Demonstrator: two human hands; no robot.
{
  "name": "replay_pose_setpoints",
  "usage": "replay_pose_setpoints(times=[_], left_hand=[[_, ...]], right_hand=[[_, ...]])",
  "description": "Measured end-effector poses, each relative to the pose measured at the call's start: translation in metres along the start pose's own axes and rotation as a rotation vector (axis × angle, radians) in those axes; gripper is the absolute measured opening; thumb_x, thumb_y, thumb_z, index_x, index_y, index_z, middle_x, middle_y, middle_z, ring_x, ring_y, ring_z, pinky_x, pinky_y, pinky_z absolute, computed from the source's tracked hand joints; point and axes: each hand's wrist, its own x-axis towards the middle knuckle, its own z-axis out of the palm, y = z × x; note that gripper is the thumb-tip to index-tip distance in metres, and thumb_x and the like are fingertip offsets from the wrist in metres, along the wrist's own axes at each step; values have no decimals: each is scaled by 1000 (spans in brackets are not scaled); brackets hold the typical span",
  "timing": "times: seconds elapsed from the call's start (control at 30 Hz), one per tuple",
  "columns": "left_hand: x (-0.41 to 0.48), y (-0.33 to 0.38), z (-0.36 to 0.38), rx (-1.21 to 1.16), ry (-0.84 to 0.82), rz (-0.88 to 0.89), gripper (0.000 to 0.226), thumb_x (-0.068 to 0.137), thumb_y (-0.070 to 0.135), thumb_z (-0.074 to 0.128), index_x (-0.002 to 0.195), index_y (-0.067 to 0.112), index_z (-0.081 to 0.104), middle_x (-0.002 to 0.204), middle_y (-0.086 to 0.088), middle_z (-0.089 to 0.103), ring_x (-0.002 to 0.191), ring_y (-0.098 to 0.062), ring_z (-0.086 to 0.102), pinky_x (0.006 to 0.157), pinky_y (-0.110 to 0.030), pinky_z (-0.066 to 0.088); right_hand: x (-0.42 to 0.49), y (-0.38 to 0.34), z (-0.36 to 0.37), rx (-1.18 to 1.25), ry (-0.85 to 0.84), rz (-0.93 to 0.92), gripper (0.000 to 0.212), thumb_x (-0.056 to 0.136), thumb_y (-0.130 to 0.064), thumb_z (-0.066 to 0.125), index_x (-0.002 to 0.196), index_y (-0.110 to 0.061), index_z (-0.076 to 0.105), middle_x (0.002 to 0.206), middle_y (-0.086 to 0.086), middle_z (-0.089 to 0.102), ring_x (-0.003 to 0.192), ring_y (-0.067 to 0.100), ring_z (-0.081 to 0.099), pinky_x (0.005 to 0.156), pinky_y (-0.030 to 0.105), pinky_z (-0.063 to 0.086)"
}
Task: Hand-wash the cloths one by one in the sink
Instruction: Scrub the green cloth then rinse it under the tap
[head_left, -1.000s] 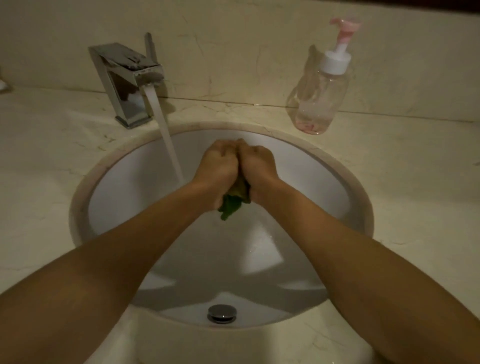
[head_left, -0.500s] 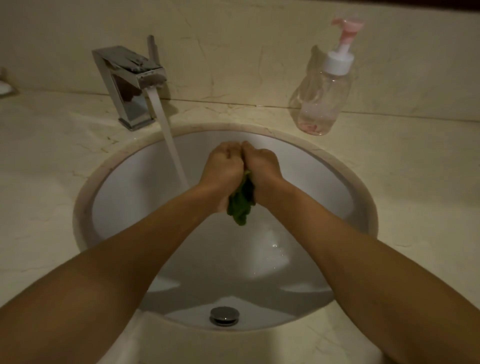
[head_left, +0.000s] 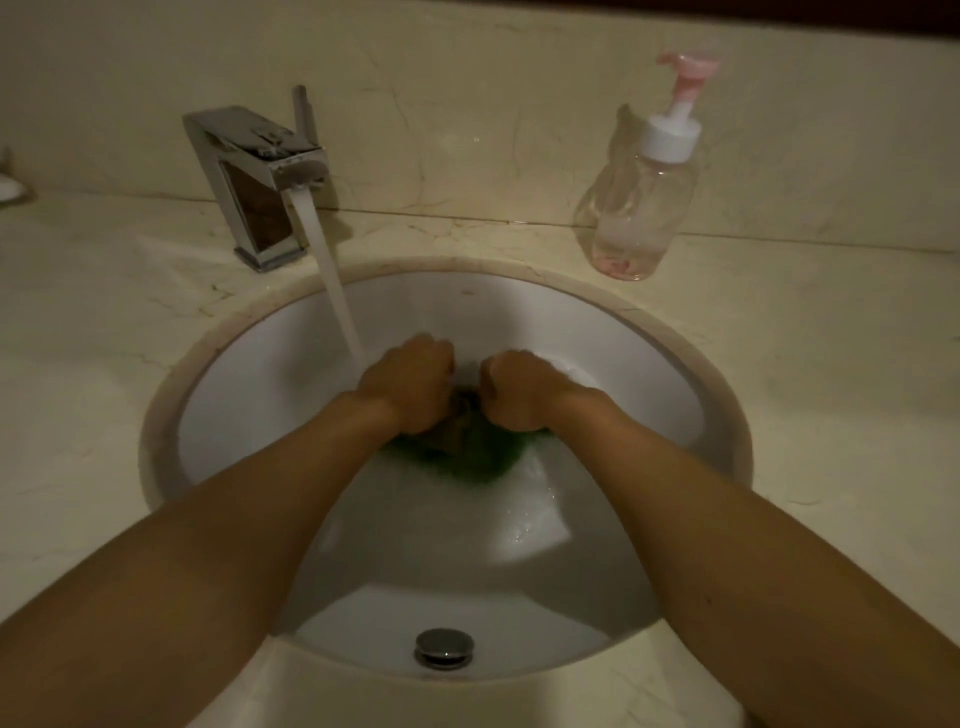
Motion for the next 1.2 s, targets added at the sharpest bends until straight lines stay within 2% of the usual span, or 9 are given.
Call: replay_pose_setpoints(times=[0.1,0.2,0.37,0.53,0.67,0.77,0.83,1.0,1.2], left_hand=[[1,2,7,-38,-259,82,37,98,46,47,122,22,62,123,-5,64,106,-25,61,98,-42,49],[2,-7,12,63,-296,41,75,81,74,45,142,31,47,140,-3,53,123,-28,53,105,-45,45],[1,-11,14,198,-273,-41,58,96,50,53,146,22,42,148,-9,42,132,-32,46,106,-43,41],[7,-9,4,-116,-146,-51,28,102,25,45,124,11,55,122,-10,60,105,-29,60,85,-36,47],[7,15,-8,-789,50,-213,32,103,16,37,85,5,62,78,-15,64,60,-24,62,56,-35,50],[-4,27,-21,-1244,177,-391,39,105,18,33,73,7,52,54,-10,55,40,-19,52,43,-22,40],[-11,35,-31,-1452,139,-485,39,106,23,31,78,6,52,46,-6,54,33,-14,49,37,-15,36],[-21,66,-26,-1320,91,-365,36,108,31,39,106,3,60,68,-22,62,42,-22,54,39,-23,40],[-4,38,-32,-1304,265,-447,24,105,22,45,105,7,64,81,-15,68,57,-24,65,46,-28,47]], right_hand=[[0,1,1,43,-190,-68,30,90,-34,70,118,-27,63,102,-6,61,98,20,60,86,30,47],[3,8,12,-100,-151,-24,61,83,-56,64,142,-42,52,138,-4,58,127,25,54,107,45,46],[8,-4,21,-57,56,54,34,101,-30,54,132,-16,61,137,10,58,124,34,57,103,46,46],[8,-3,2,662,216,203,28,108,-20,43,120,-4,62,120,17,65,105,31,63,95,39,53],[-3,-27,-11,985,402,282,32,108,-36,47,122,-9,55,114,13,64,98,27,63,91,42,56],[-15,-60,-7,1084,358,221,29,104,-43,53,117,-17,52,103,11,66,77,26,64,52,32,52],[-16,-69,-4,1057,386,152,23,104,-43,53,116,-24,50,103,7,64,82,27,66,48,30,47],[-7,-32,-20,1188,540,310,31,105,-33,52,119,-7,62,111,15,69,98,31,68,74,35,55],[-10,-58,-7,1093,446,140,25,108,-42,42,125,-26,49,111,8,64,92,31,68,50,30,48]])
